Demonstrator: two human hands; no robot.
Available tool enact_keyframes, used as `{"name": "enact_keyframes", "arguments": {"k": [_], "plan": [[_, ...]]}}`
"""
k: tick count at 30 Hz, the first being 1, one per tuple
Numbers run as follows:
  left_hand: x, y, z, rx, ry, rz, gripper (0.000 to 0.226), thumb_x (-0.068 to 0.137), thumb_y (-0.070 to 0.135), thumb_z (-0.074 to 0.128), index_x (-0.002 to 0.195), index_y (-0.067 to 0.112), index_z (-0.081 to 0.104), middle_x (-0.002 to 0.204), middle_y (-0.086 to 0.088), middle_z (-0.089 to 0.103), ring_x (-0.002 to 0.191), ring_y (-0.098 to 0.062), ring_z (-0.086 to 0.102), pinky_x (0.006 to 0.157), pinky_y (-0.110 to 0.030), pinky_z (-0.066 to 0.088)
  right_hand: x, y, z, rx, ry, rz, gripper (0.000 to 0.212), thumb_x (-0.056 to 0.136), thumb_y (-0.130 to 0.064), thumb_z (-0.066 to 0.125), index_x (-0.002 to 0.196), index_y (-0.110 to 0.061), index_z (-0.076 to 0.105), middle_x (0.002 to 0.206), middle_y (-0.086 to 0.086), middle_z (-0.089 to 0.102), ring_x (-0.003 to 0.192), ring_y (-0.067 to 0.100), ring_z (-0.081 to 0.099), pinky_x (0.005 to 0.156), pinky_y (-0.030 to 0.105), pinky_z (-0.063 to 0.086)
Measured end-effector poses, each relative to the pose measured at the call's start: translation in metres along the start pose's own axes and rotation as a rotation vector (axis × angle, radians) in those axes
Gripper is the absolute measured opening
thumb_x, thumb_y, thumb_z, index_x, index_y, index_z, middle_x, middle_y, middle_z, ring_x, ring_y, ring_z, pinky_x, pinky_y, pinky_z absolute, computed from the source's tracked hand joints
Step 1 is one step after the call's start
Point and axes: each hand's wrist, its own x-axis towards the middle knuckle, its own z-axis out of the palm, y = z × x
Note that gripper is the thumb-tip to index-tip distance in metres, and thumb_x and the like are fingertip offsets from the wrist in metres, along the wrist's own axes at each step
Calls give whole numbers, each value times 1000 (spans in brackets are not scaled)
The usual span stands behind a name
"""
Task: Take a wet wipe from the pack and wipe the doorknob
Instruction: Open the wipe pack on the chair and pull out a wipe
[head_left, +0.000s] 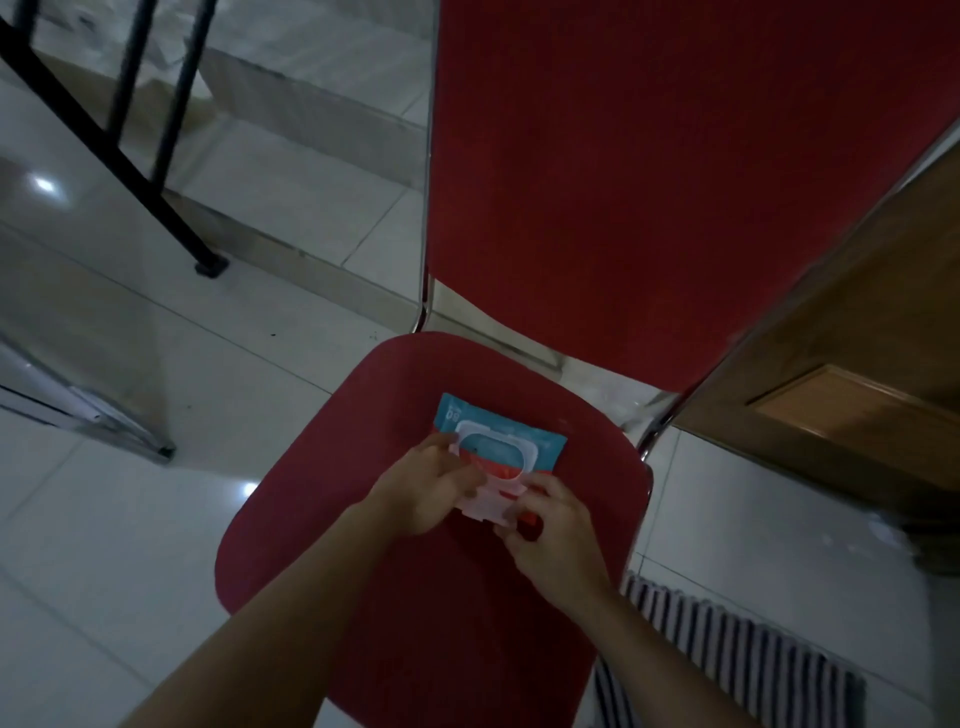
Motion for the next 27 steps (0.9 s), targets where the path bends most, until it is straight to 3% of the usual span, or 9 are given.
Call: {"name": "enact_keyframes", "arguments": {"k": [3,5,7,9,11,14,18,21,27], "plan": [[6,-3,3,19,112,11,23,86,23,54,108,18,61,139,-4,45,126,-21,43,104,-42,37,-3,0,1,35,-48,17,17,67,-20,77,74,-7,68,115,2,61,107,13,56,90,14,38],[8,-5,2,107,88,7,55,84,21,58,135,15,38,143,-4,41,129,-24,40,106,-43,36,-2,-3,1,8,-73,20,24,70,-33,68,74,-10,70,112,-2,62,105,9,53,87,3,29],[11,-8,0,246,-4,10,75,82,20,59,145,16,17,149,-4,33,134,-25,33,108,-42,33,5,-3,0,-18,-53,49,23,76,-29,59,77,-9,71,102,-1,66,99,12,55,82,3,32],[14,-11,-2,346,-60,42,83,82,20,60,146,18,8,152,-4,28,138,-24,27,110,-41,30,16,-3,-1,-41,16,53,14,80,-16,56,79,-7,67,89,5,66,85,19,58,77,24,46],[17,-12,-4,393,-96,83,84,82,20,59,146,19,5,154,-4,24,140,-22,23,112,-41,27,30,-5,-2,-117,58,11,15,83,-6,53,91,-6,66,94,8,62,86,21,57,74,34,49],[22,-16,-6,394,-114,115,87,82,19,59,146,19,0,151,-4,29,138,-21,27,110,-38,29,48,-6,-1,-242,-89,-137,39,82,5,49,117,-9,59,118,10,55,103,25,51,85,35,47],[30,-17,-10,379,-115,122,91,81,23,62,146,23,-1,138,-7,45,126,-21,40,102,-34,35,61,-7,3,-469,-233,-340,56,69,10,60,121,-10,57,134,9,51,103,33,49,83,41,48],[33,-16,-13,376,-140,140,91,81,23,63,146,22,0,139,-5,44,124,-22,41,102,-35,36,65,-12,3,-531,-281,-334,50,78,6,54,126,-9,53,137,8,46,111,33,43,83,38,42],[35,-14,-13,411,-183,165,90,82,23,61,146,18,-2,151,-4,28,131,-23,34,108,-39,34,72,-18,2,-599,-257,-374,29,80,6,53,106,2,64,119,15,57,105,34,49,73,40,47]]}}
